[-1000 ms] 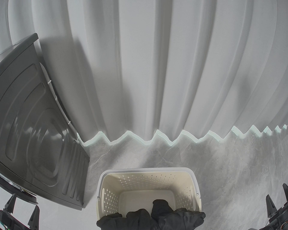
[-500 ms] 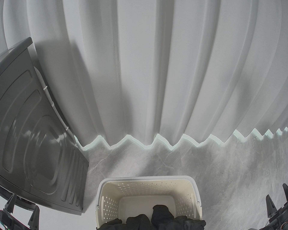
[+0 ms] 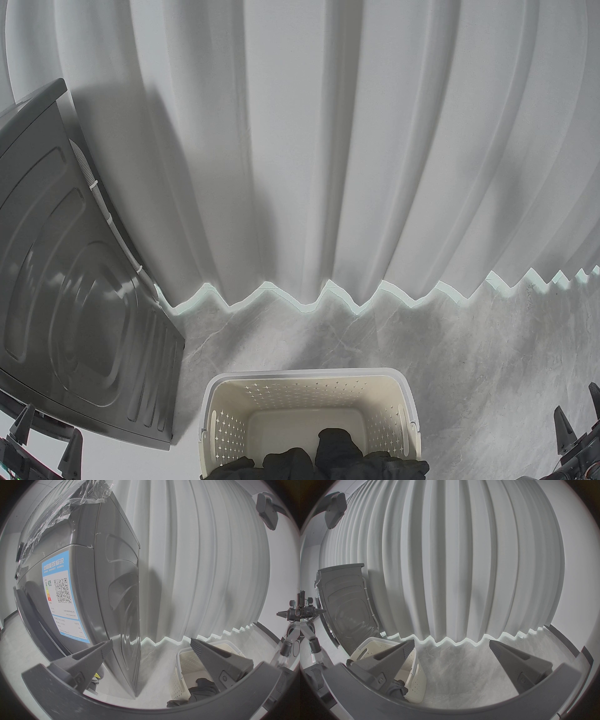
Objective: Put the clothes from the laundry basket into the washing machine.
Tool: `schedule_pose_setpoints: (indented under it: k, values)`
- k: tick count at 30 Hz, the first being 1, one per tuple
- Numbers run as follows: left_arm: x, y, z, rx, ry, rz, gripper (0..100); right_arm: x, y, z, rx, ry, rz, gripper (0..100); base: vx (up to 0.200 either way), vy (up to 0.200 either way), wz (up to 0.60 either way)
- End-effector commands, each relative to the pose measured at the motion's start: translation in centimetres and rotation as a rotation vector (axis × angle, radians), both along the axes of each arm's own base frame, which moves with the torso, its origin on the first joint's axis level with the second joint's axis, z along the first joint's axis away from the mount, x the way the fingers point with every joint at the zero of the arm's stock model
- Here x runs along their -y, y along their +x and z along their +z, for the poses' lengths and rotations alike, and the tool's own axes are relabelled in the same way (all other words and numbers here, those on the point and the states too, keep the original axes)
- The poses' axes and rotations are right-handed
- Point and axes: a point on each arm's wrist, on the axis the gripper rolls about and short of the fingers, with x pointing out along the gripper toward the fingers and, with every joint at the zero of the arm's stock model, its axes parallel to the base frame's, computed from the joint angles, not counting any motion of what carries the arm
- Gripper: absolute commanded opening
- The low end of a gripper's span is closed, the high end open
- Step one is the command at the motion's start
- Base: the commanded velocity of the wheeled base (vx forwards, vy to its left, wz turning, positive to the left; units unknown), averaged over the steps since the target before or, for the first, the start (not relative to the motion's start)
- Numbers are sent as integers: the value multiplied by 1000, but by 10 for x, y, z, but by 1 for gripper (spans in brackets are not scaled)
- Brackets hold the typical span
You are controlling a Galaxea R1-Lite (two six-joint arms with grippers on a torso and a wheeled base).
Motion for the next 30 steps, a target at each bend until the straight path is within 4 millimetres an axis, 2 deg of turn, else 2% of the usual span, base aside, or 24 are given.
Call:
schedule_pose_setpoints:
  k: [1,27,30]
  values:
    - [0,0,-4,3,0,0,100,0,0,-5,-1,0,0,100,0,0,0]
    - [0,0,-4,3,0,0,100,0,0,-5,-1,0,1,100,0,0,0]
    - [0,0,-4,3,0,0,100,0,0,-5,-1,0,1,100,-200,0,0]
